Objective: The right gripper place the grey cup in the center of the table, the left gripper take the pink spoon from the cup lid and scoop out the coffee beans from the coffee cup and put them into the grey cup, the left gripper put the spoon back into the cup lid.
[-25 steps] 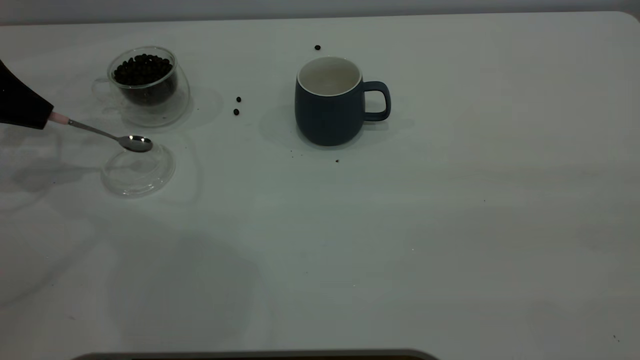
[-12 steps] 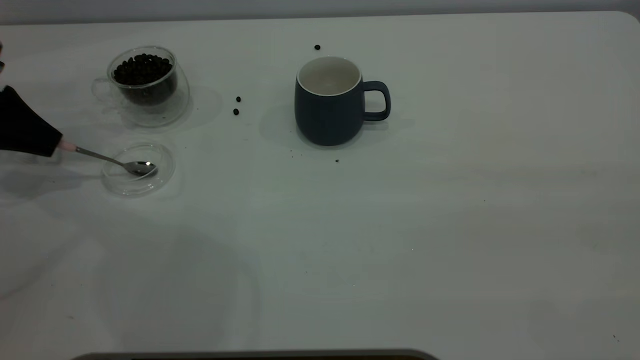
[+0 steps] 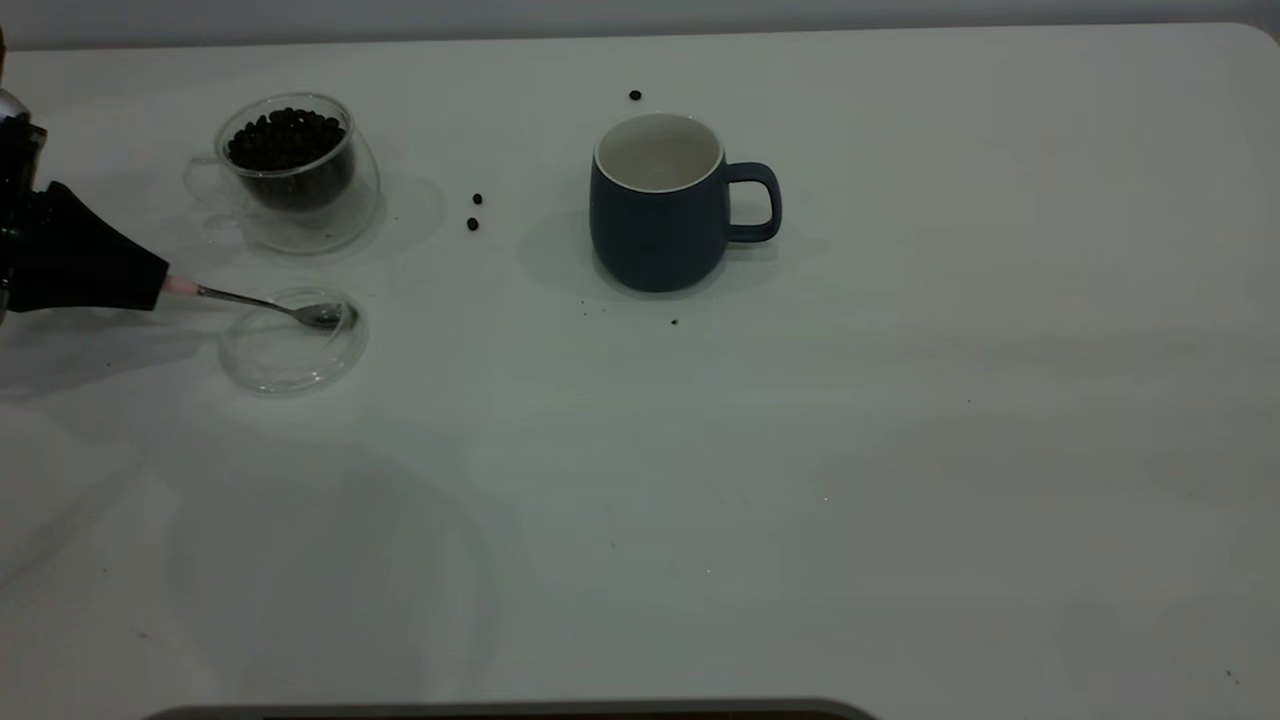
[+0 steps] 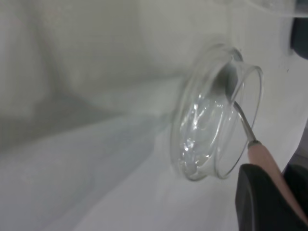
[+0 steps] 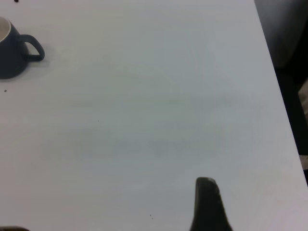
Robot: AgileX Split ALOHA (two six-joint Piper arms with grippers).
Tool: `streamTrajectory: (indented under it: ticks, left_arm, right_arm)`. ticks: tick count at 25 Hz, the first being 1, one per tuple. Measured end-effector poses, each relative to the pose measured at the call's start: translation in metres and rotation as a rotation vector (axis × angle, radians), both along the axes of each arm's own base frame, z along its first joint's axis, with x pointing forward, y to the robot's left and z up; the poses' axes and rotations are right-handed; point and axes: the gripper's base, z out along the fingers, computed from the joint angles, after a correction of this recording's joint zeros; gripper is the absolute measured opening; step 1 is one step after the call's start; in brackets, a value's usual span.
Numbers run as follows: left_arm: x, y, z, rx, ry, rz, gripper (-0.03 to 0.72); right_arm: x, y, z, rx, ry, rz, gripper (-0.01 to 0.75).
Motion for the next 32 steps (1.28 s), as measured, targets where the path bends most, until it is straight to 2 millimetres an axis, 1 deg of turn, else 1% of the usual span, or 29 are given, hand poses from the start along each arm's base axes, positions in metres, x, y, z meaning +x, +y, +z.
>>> streamTrajectory:
  ticks: [7, 9, 12, 16, 18, 21, 23, 26, 30, 32]
  left_arm:
    - [0.000, 0.000, -0.002, -0.005, -0.001, 0.005, 0.121]
    - [0.000, 0.000, -0.002, 0.001, -0.002, 0.008, 0.142]
    - [0.001, 0.002, -0.005, 0.035, -0.003, 0.012, 0.222]
    - [0.000, 0.003, -0.009, 0.054, 0.007, 0.018, 0.395]
    - [0.000, 0.003, -0.008, 0.052, 0.010, 0.016, 0.469]
    - [-0.001, 0.007, 0.000, 0.064, 0.002, 0.002, 0.521]
    - [0.000, 0.014, 0.014, 0.075, -0.012, 0.008, 0.528]
    - [0.003, 0.023, 0.048, 0.090, -0.060, 0.015, 0.532]
    - [0.008, 0.024, 0.116, 0.129, -0.170, 0.006, 0.532]
    - [0.007, 0.019, 0.159, 0.168, -0.245, -0.001, 0.532]
  right_arm:
    - [0.000, 0.000, 0.000, 0.000, 0.000, 0.000, 0.531]
    - [0.000, 0.000, 0.000, 0.000, 0.000, 0.000, 0.531]
    - [0.000, 0.000, 0.000, 0.000, 0.000, 0.000, 0.531]
    - [0.000, 0.000, 0.000, 0.000, 0.000, 0.000, 0.531]
    - [0.000, 0.000, 0.000, 0.000, 0.000, 0.000, 0.531]
    - [0.000, 0.000, 0.000, 0.000, 0.000, 0.000, 0.531]
    - [0.000, 0.000, 0.000, 0.000, 0.000, 0.000, 0.531]
    - [0.000, 0.000, 0.000, 0.000, 0.000, 0.000, 0.531]
    - [0.000, 0.000, 0.000, 0.000, 0.000, 0.000, 0.531]
    - [0.000, 0.000, 0.000, 0.000, 0.000, 0.000, 0.531]
